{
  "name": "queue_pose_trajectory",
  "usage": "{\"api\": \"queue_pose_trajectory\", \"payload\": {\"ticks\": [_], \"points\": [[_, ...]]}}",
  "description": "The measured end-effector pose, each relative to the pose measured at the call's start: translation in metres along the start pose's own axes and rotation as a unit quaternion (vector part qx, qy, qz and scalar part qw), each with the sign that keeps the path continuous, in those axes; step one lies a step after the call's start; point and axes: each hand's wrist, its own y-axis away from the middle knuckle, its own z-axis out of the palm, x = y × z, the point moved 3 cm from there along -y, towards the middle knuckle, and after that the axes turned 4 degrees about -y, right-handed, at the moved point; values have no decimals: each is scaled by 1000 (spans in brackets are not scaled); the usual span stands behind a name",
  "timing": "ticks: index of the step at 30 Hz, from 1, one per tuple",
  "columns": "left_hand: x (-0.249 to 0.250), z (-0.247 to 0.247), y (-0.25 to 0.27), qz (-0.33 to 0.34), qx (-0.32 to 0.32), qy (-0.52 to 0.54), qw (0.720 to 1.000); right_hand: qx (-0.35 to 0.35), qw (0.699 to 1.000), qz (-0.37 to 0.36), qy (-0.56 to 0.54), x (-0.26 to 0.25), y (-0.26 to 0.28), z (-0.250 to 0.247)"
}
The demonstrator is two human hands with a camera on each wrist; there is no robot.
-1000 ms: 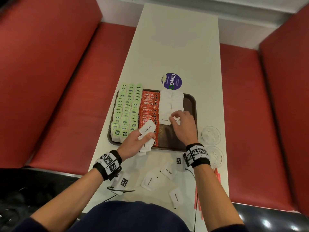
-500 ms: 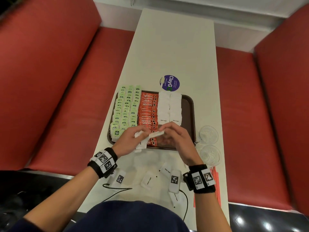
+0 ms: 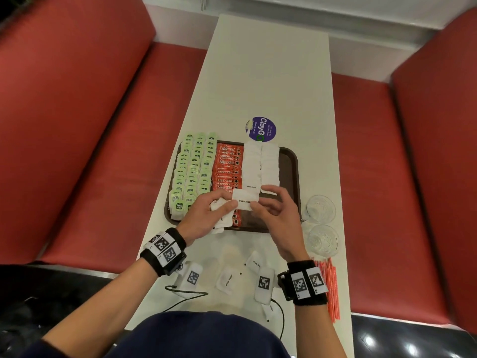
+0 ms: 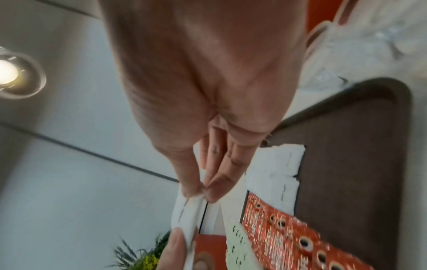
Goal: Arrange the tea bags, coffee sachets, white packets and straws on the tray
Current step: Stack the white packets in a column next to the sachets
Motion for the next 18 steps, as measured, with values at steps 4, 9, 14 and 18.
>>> {"api": "queue_pose_trajectory", "payload": {"ticks": [4, 9, 14, 18], "points": [[-5, 4, 1, -10, 22, 6, 1000, 17, 1000, 20, -13, 17, -5, -1], [-13, 0, 1, -69, 89, 46, 993, 150, 988, 29, 19, 37, -29, -19], [-17, -4, 4, -134, 136, 130, 973, 218, 966, 30, 139, 64, -60, -27], [-18, -10, 5, -153, 153, 153, 964, 196, 963, 46, 178, 76, -78, -19]]}}
